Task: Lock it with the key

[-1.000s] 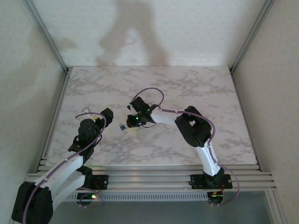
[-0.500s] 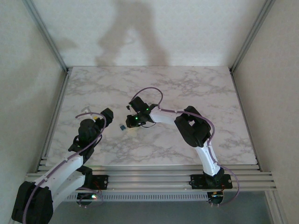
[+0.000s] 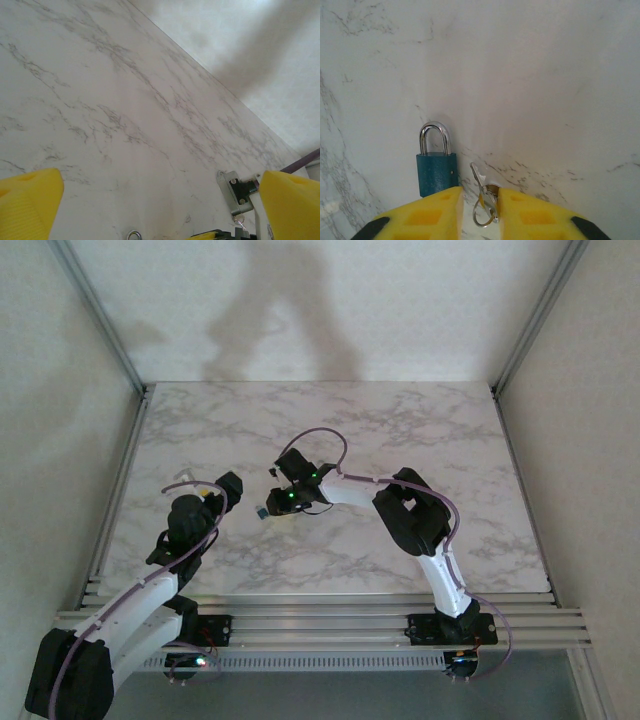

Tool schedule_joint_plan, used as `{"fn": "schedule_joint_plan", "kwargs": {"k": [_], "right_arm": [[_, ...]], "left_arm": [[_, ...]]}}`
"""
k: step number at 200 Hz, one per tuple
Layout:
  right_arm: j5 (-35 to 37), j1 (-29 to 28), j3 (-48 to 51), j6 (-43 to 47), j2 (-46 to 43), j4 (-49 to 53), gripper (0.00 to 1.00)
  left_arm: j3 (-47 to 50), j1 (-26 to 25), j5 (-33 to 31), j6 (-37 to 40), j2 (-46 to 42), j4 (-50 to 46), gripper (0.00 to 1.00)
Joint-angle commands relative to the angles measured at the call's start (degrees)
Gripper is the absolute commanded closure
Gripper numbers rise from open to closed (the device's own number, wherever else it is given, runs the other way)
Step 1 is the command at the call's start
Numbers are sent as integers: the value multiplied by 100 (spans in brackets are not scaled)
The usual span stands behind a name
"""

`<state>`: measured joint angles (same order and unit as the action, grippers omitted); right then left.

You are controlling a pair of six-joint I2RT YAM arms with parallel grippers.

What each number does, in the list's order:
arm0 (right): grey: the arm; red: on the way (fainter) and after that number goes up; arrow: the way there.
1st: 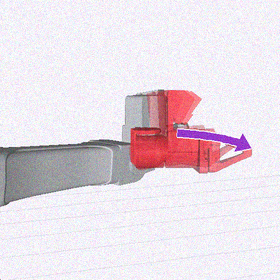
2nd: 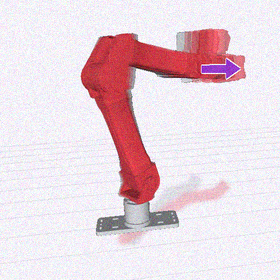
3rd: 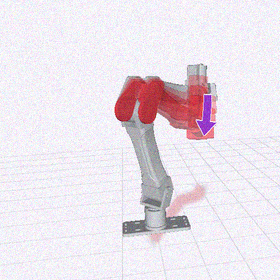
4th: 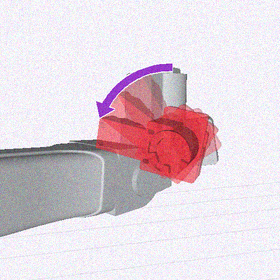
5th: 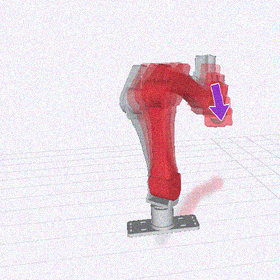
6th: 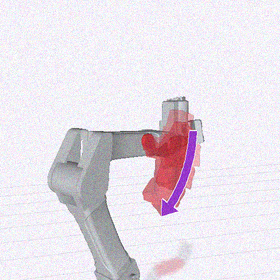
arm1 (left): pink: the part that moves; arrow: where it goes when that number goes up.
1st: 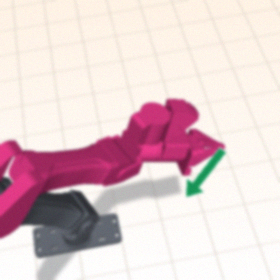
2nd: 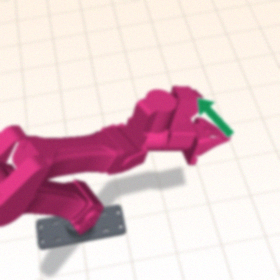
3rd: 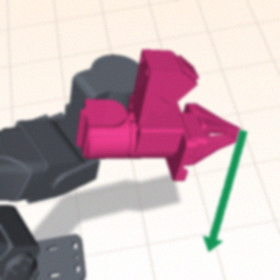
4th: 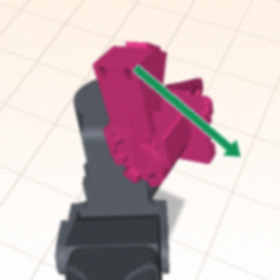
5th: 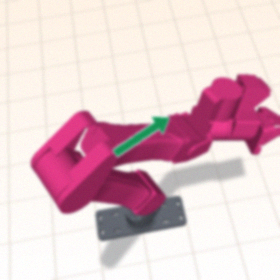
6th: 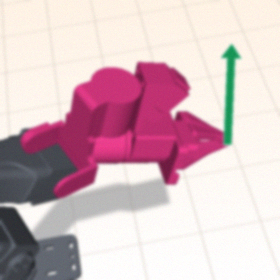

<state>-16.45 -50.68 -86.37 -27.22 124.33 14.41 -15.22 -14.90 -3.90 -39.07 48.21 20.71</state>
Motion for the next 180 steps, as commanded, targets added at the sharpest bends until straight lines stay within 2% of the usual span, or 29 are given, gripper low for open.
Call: {"fn": "schedule_joint_plan", "kwargs": {"k": [1,55,118,154,180], "right_arm": [[211,-72,-93,131,-188,281,71],[518,-80,-40,304,-492,546,54],[794,-111,33,500,-927,837,41],[1639,-119,322,712,-1637,1021,21],[2082,-125,584,852,-2154,1107,11]], "left_arm": [[55,22,-49,-34,-22,-7,0],[37,22,-92,-51,-31,-65,0],[28,22,-207,-81,-101,-76,0],[25,21,-246,-197,-35,-76,1],[-33,22,-68,-168,143,-148,0]]}}
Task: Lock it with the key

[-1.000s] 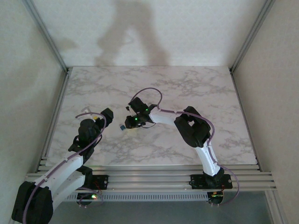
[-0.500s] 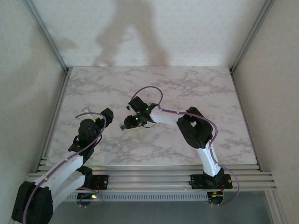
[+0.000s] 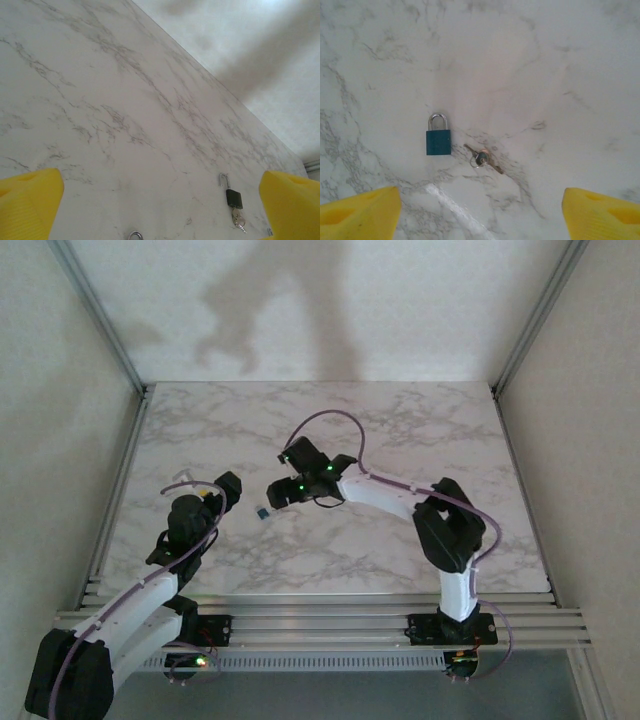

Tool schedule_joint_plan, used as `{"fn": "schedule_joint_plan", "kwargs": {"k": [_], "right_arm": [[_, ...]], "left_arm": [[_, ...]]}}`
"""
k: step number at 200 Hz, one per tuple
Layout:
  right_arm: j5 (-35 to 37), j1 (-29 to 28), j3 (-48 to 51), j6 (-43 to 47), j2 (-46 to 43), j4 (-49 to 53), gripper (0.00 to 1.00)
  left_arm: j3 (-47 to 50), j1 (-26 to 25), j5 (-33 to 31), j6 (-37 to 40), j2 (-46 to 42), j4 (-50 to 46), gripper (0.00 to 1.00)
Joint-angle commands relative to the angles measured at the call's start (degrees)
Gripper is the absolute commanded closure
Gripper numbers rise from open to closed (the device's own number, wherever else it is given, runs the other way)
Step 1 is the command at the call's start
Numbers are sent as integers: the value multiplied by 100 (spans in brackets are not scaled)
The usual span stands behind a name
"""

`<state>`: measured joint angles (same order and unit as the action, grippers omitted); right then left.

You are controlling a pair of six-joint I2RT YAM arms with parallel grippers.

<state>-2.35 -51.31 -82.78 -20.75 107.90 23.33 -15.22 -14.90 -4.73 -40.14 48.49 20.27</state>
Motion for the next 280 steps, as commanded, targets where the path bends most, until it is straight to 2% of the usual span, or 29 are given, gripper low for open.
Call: {"fn": "schedule_joint_plan", "kwargs": {"k": [1,23,47,70,96,164,227,259,280], "right_arm": [[682,-63,235,204,-530,224,11],[1183,-66,513,221,-960,291,1],[1787,-63,880,152,-1403,298,1],[2355,-66,1132,14,-1753,414,1],[2637,-46,1313,-168,-1993,634,1],[2432,120,855,-525,-1650,1594,1],[2049,368,386,-657,-1179,1901,1],[1705,583,66,-594,-856,1970,2],[1620,660,-219,-518,-576,2059,7]], "left_arm": [[-33,26,16,-62,120,-103,1],[-29,13,18,-83,195,-94,0],[47,-2,240,-3,176,214,0],[27,-18,123,-72,172,136,0],[37,-39,194,-157,215,170,0],[-564,-132,-63,-298,699,-443,0],[-1235,-185,-535,-578,1125,-1081,0],[-1551,-188,-374,-559,1572,-856,1],[-1681,-186,-212,-372,1876,-580,1]]}}
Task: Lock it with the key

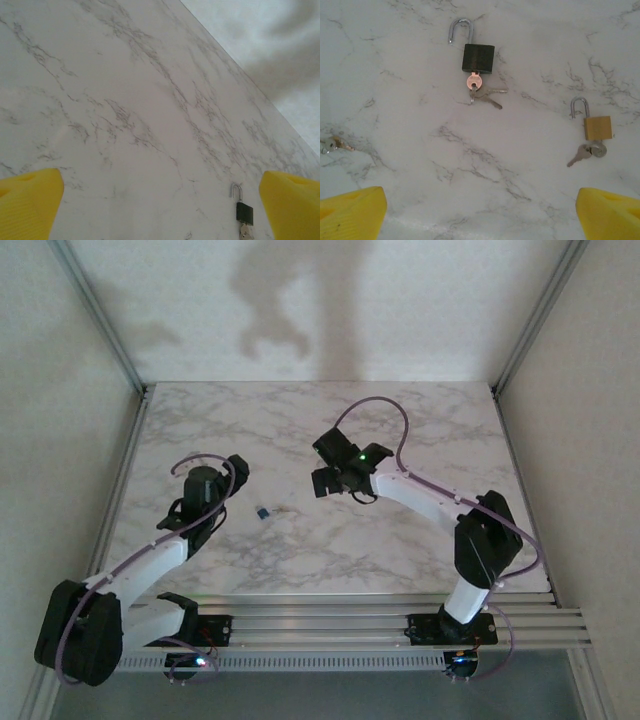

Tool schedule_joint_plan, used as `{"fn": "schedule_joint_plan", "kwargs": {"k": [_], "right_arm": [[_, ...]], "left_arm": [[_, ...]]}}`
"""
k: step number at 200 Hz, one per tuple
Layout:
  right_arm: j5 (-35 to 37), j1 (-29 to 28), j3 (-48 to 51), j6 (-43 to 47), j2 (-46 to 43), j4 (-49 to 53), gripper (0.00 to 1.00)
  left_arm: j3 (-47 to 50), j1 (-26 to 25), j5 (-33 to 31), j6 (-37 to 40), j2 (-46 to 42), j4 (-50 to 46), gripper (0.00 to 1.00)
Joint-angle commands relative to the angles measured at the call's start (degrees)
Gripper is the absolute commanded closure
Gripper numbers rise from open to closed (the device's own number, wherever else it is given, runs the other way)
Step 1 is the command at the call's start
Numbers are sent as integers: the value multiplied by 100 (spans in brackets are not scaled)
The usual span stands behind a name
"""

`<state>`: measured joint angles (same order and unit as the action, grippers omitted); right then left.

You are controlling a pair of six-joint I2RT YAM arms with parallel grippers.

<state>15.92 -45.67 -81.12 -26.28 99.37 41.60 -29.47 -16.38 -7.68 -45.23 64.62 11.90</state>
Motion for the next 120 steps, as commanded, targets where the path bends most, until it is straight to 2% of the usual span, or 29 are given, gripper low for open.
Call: {"fn": "schedule_joint_plan", "kwargs": {"k": [1,12,47,63,120], "right_arm": [[-214,99,-399,40,294,233,8],[-231,150,-541,87,454,279,13],[-251,260,-1122,190,1128,603,19],[-232,416,-1450,279,1449,781,26],[-256,513,-2448,486,2417,1203,27]], "left_arm": [[-258,-39,96,151,284,272,0],[-255,-39,231,283,419,429,0],[267,-36,418,394,579,1245,0],[227,-45,442,405,554,1181,0],[327,-70,303,437,327,1174,0]]}}
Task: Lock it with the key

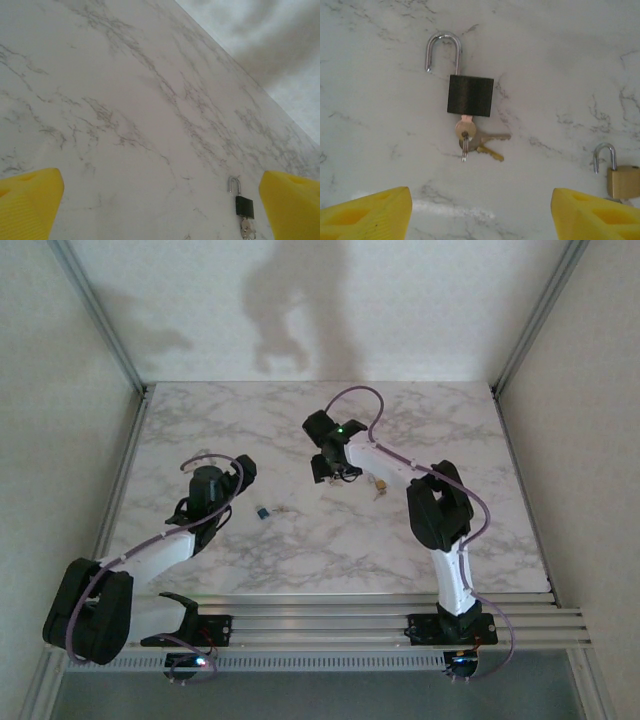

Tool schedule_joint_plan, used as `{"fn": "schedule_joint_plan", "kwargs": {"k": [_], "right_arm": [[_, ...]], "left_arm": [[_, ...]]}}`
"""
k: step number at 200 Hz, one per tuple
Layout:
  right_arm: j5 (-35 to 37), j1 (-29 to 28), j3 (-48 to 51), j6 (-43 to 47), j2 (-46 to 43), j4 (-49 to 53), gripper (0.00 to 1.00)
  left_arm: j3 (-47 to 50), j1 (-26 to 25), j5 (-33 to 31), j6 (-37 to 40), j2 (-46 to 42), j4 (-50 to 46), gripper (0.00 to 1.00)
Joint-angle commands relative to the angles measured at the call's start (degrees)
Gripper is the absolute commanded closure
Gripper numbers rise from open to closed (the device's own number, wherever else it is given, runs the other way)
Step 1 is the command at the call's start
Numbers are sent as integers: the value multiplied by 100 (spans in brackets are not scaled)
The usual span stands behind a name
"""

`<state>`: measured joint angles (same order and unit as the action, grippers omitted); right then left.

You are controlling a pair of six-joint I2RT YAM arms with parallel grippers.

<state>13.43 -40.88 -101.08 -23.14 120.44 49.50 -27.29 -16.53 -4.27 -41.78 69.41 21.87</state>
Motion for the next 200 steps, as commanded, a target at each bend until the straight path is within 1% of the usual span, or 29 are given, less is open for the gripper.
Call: {"fn": "schedule_joint_plan", "kwargs": {"k": [1,40,73,106,200], "right_arm": [[-7,35,-468,174,316,421,27],[-103,112,-917,348,742,530,31],[-127,185,-1308,438,1086,710,31],[-311,278,-1510,466,1250,748,32],[-453,358,-1836,542,1664,834,36]], "left_arm": [[109,-58,-38,92,-158,177,0],[118,-53,-121,106,-267,135,1],[169,-56,-149,113,-395,125,0],[171,-58,-118,108,-443,125,1],[171,-57,-119,110,-544,82,0]]}}
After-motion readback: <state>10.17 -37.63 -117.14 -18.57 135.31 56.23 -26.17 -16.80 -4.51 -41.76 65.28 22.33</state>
